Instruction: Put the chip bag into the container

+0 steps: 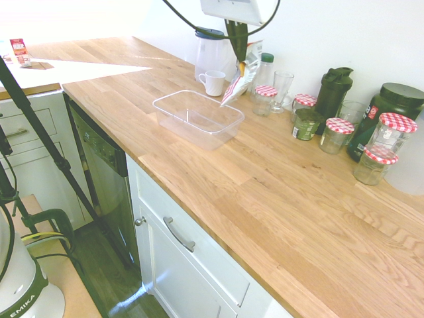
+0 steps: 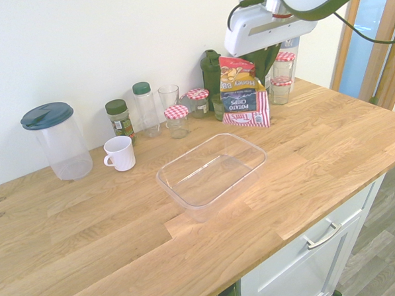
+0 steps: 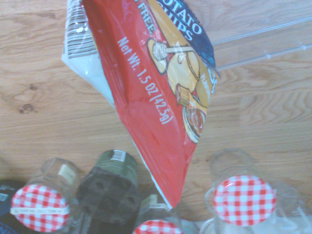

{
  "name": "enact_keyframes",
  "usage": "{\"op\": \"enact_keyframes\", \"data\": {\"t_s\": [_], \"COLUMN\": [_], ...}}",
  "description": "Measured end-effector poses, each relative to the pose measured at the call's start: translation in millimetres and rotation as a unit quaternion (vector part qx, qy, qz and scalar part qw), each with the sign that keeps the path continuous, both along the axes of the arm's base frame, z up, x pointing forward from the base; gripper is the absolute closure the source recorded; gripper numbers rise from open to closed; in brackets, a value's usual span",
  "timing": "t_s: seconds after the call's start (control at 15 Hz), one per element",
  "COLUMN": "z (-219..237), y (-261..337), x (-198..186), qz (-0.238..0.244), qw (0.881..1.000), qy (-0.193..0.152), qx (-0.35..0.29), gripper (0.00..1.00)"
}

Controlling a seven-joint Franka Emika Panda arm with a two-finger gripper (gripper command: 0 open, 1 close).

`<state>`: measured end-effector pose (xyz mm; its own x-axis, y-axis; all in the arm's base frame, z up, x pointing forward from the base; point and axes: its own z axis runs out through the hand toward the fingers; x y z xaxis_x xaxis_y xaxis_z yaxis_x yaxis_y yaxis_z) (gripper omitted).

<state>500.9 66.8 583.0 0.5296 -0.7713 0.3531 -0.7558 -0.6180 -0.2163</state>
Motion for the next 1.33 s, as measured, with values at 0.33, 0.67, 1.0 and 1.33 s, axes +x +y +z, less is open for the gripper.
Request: {"op": "enact_keyframes", "data": {"t_s": [0.33, 0.67, 1.0, 1.33], "z": [-34, -82, -110, -124], "y": [73, 111, 113, 106], "x": [-2, 4, 5, 8], "qz": [0.016, 0.026, 0.025, 0.023], "qw": [0.999, 0.997, 0.995, 0.993], "qy": [0.022, 0.049, 0.071, 0.089], "qx": [-0.026, -0.05, -0.065, -0.069], "gripper": [1.0, 1.0, 0.0, 0.0]}}
